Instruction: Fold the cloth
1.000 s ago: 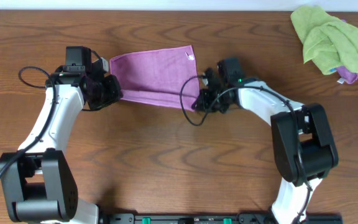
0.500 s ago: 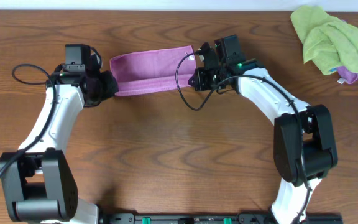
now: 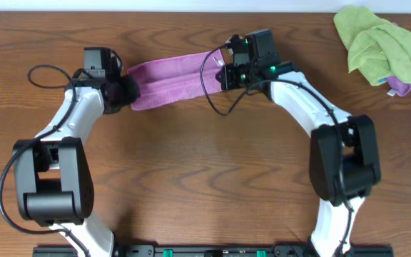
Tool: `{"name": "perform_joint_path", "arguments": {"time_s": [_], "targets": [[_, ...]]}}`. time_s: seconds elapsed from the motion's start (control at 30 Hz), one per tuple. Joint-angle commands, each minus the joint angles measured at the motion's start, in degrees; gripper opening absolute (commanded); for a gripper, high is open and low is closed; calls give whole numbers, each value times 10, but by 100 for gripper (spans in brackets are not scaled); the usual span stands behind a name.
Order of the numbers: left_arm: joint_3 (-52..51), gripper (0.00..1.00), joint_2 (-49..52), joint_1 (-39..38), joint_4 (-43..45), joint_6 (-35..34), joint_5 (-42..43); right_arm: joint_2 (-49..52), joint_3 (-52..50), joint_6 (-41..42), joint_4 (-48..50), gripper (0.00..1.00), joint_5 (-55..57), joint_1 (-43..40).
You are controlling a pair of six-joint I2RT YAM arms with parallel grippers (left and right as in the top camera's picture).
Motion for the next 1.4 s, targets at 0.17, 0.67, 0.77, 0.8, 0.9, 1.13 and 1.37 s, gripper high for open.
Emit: {"name": "perform_joint_path", "arguments": {"time_s": [0.17,0.67,0.77,0.8,0.9,1.13,1.37], "targets": [[79,6,72,7,6,2,-17,109,140,-6,-25,1,22,-5],[176,6,156,10,4,2,-32,231,292,-6,-40,1,24,-12],[176,6,159,9,-3,2,-31,231,292,-6,-43,2,24,-16],[176,6,159,10,-7,2,-31,231,292,-6,-45,2,24,-17],[176,6,159,9,-17,2,-31,231,292,-6,-57,2,24,-17],[176,9,159,9,-22,4,-32,232,290,-6,-66,15,35,-15],[176,89,158,14,-27,4,-35,232,290,-6,-67,99,30,-16]]}}
